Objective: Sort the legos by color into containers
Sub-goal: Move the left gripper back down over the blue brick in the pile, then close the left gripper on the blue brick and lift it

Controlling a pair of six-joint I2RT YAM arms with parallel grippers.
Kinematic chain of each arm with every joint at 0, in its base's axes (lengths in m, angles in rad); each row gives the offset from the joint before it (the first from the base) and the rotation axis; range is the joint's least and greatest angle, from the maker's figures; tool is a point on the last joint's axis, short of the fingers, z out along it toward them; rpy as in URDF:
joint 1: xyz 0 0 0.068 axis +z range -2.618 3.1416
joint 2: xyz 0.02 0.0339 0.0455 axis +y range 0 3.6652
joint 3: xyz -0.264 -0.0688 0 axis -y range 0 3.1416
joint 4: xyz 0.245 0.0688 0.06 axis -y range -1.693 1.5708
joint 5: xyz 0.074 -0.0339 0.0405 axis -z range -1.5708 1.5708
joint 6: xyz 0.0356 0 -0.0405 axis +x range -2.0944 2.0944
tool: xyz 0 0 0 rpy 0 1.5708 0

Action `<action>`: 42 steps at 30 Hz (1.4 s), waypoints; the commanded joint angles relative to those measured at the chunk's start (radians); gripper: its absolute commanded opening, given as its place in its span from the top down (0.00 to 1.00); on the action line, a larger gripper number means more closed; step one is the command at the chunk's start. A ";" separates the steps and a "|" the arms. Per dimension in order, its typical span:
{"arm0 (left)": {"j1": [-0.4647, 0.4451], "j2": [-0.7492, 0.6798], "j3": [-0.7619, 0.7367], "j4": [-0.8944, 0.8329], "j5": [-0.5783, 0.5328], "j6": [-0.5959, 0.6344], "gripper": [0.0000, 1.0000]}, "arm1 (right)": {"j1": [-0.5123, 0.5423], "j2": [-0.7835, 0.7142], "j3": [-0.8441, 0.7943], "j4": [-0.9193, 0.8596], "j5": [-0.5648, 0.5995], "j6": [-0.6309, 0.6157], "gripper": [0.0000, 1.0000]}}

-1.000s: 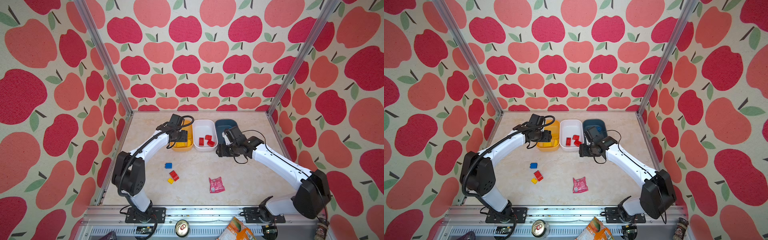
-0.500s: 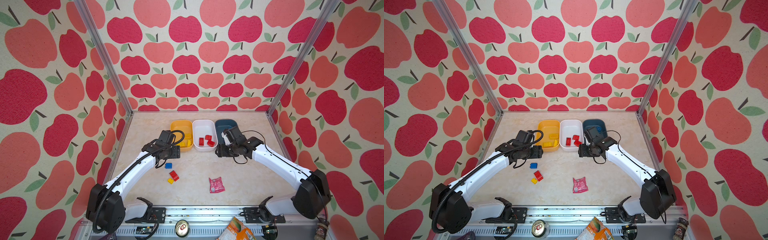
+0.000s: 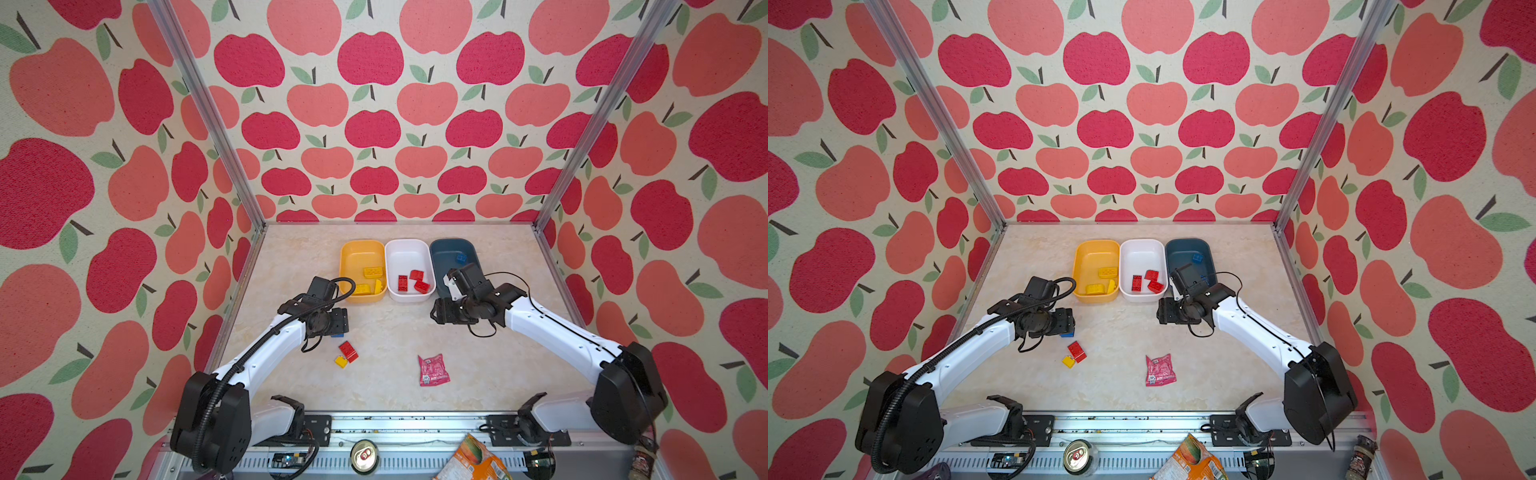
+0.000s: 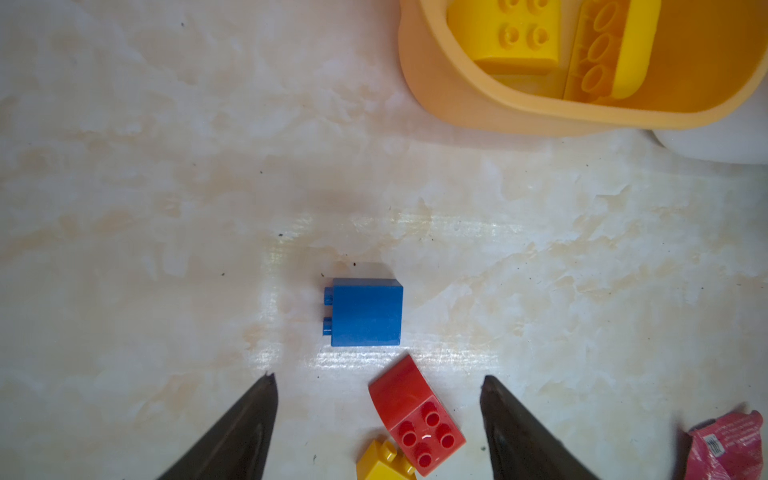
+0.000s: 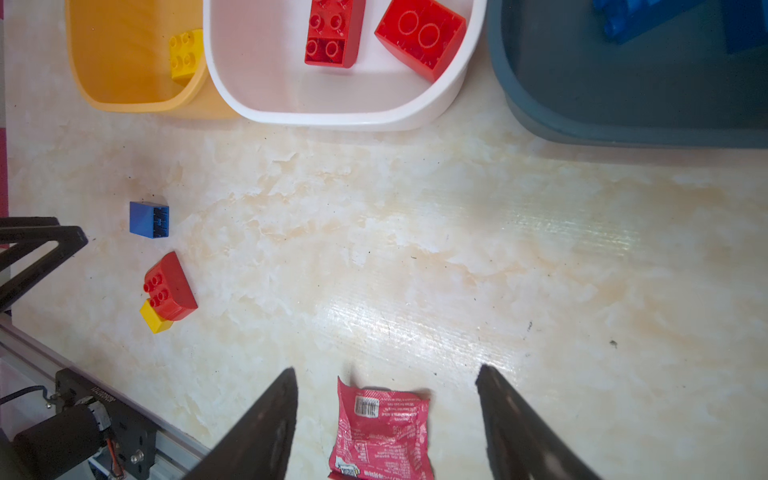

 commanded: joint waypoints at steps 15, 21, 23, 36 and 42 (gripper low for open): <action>0.017 0.172 -0.006 0.068 0.012 -0.014 0.22 | -0.007 -0.023 -0.006 -0.002 -0.007 0.022 0.29; 0.017 0.198 -0.010 0.079 -0.004 -0.025 0.24 | -0.008 -0.022 -0.008 0.004 -0.009 0.022 0.29; 0.016 0.212 -0.008 0.086 -0.002 -0.027 0.25 | -0.009 -0.022 -0.008 0.004 -0.009 0.022 0.29; 0.001 0.287 0.013 0.111 -0.026 -0.034 0.39 | -0.013 -0.037 -0.022 0.006 -0.004 0.025 0.30; -0.009 0.290 0.018 0.105 -0.026 -0.037 0.50 | -0.015 -0.043 -0.027 0.005 -0.002 0.025 0.31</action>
